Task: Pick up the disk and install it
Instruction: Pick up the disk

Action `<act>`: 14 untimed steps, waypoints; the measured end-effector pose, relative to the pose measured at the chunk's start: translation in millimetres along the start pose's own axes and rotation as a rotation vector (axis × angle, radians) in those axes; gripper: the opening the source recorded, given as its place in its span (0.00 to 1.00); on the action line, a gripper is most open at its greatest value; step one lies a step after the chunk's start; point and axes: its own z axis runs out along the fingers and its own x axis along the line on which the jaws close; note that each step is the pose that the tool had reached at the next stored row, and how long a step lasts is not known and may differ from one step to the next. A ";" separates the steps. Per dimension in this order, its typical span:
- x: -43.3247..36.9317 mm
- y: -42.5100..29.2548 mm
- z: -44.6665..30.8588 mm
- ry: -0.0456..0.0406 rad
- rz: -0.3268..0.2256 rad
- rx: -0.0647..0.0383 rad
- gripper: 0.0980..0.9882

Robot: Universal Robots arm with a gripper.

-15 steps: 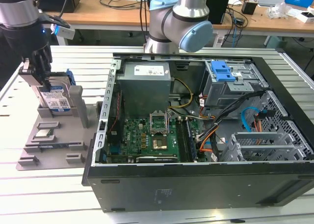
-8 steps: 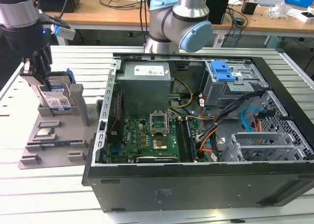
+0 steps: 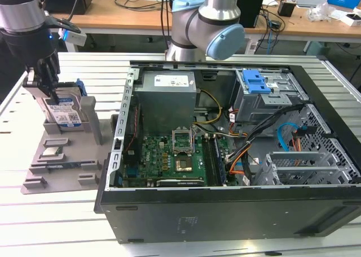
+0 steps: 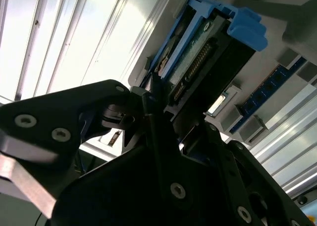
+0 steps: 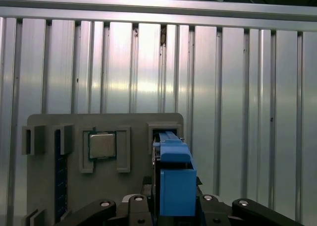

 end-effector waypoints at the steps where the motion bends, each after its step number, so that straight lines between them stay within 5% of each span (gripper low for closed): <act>1: 0.0 0.0 0.0 0.0000 0.000 0.000 0.30; 14: -0.7 0.2 -4.9 0.0000 0.000 0.000 0.30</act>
